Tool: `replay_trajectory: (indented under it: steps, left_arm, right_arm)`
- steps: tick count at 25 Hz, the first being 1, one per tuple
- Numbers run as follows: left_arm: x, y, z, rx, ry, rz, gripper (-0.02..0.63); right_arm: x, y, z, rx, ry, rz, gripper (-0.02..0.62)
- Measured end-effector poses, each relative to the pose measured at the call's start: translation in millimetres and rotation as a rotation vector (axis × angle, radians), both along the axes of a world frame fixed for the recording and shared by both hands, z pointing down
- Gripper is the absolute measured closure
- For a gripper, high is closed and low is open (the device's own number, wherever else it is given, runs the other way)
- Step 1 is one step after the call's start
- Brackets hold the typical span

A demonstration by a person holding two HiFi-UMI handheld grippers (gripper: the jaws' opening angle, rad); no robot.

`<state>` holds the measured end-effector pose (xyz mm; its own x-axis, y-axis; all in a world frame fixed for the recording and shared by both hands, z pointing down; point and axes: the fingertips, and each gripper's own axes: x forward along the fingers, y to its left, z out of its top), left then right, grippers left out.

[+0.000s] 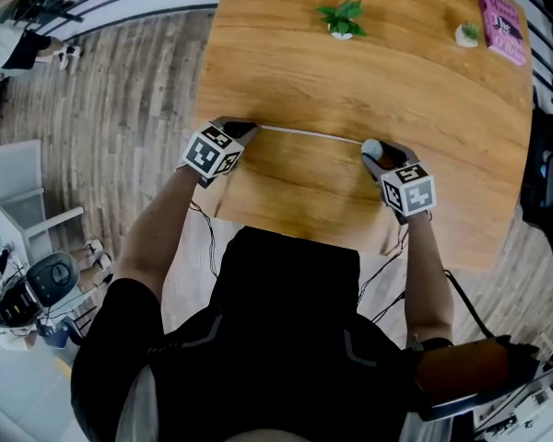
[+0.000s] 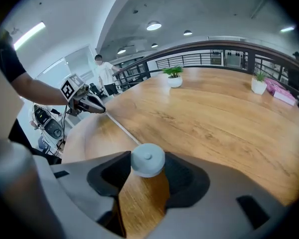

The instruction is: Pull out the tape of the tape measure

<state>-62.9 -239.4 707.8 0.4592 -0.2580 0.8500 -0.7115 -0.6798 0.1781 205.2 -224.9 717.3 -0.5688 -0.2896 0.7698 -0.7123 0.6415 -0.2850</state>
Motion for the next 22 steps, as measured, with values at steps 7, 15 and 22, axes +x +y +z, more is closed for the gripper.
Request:
replay_trajectory:
  steps: [7,15,22]
  left_arm:
    - [0,-9,4,-0.013,0.007,-0.013,0.572]
    - [-8,-15,13,0.009,-0.026,-0.032,0.572]
    - [-17,-17,-9,0.06,0.018,-0.087,0.571]
  right_arm:
    - [0,0,7,0.036,0.029,-0.017,0.371]
    - [-1,2,8,0.068,0.074,-0.041,0.371]
    - [0,4,3,0.083,0.116,-0.025,0.357]
